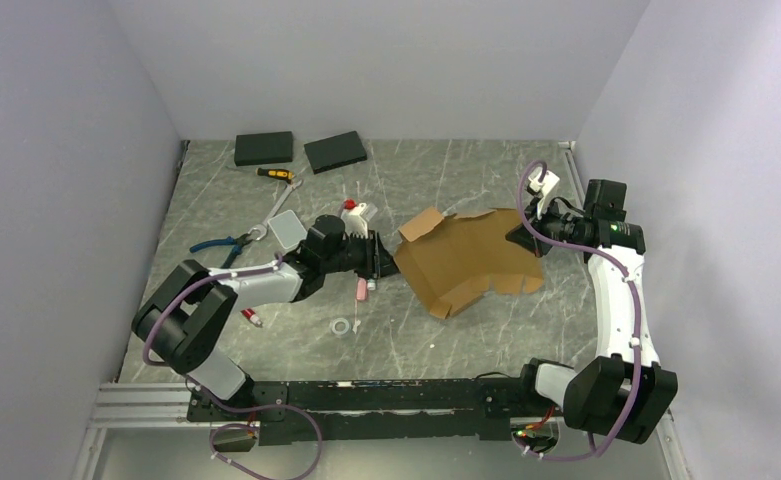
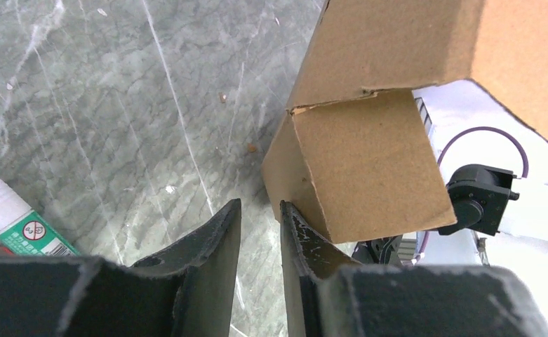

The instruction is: Fold the paper box

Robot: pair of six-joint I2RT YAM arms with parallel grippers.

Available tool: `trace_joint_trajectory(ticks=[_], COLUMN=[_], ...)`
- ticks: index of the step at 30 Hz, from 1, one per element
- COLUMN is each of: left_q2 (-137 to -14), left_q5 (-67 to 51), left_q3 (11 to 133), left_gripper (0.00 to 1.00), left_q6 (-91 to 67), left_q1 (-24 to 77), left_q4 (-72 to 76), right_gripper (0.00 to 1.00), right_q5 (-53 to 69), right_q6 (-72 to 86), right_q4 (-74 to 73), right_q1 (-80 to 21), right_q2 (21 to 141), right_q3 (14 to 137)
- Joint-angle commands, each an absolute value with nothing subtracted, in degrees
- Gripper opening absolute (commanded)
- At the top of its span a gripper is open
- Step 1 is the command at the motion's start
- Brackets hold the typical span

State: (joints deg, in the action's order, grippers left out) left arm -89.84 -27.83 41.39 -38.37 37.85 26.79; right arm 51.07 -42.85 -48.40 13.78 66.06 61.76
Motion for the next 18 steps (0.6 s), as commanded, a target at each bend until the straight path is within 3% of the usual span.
trace_joint_trajectory(ticks=[1,18], left_q2=[-91.17,-95.06], left_q5=[-31.16,-28.93], left_q3=[42.77,49.54], left_gripper=[0.32,0.33], left_q6=[-38.32,-43.09], left_q1=[37.88,37.80], left_q4=[30.33,24.57], right_gripper=[0.00,0.00], right_q5=[52.91,60.07], right_q6=[-43.41,-50.71], right_q4=[-47.50,-56.28], right_q1=[13.71,12.54], right_q2=[65.90,69.95], right_q3=[61.96,64.64])
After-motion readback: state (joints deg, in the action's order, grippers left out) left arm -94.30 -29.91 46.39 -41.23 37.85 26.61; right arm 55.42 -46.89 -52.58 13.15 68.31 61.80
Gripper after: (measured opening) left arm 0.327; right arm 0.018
